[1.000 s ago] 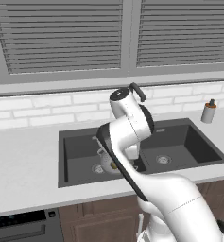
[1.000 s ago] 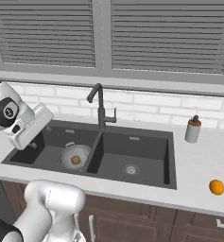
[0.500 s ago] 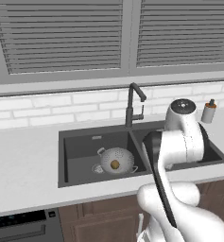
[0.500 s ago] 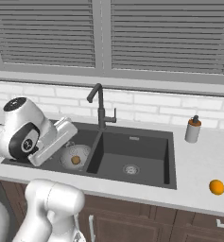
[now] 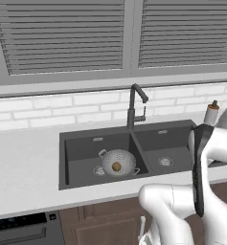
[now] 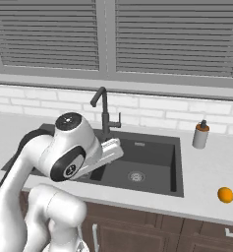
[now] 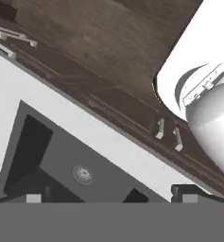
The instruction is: Put the colander in the sink, put the kiwi, orange in the colander, and turn on the sink faucet and pour water over the colander.
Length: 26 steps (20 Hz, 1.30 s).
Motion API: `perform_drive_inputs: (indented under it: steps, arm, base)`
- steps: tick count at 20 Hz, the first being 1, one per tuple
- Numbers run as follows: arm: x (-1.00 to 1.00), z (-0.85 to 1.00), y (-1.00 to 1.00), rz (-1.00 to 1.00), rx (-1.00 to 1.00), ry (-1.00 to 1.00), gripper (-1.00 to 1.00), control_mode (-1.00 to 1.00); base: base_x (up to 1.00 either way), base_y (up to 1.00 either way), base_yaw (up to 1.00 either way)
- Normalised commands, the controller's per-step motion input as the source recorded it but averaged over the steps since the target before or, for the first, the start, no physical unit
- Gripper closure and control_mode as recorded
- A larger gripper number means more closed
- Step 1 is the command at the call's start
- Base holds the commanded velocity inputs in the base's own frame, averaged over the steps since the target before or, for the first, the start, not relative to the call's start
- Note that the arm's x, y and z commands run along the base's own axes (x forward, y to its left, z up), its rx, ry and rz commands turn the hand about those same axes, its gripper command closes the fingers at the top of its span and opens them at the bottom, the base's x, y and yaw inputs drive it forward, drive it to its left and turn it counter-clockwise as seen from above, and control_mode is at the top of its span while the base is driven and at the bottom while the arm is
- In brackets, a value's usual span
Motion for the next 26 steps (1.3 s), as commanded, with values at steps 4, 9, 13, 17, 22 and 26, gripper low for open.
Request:
perform_drive_inputs:
  steps: [4,9,13,17,22,26]
  arm:
    - [0.0,0.0,-0.98,-0.4,0.24,0.0,-1.0,-1.0]
    - [0.02,0.0,-0.86,-0.32,0.19,0.0,-1.0,-1.0]
    - [0.12,0.0,-0.74,-0.33,0.12,0.0,-1.0,-1.0]
    - [0.31,0.0,-0.54,-0.42,0.04,0.0,-1.0,-1.0]
    - [0.43,-0.01,-0.43,-0.35,0.01,0.0,-1.0,-1.0]
    - [0.5,-0.13,-0.37,-0.23,0.0,0.02,-1.0,-1.0]
  base:
    - [0.0,0.0,0.0]
    - [0.0,0.0,0.0]
    - [0.0,0.0,0.0]
    - [0.0,0.0,0.0]
    - [0.0,0.0,0.0]
    - [0.0,0.0,0.0]
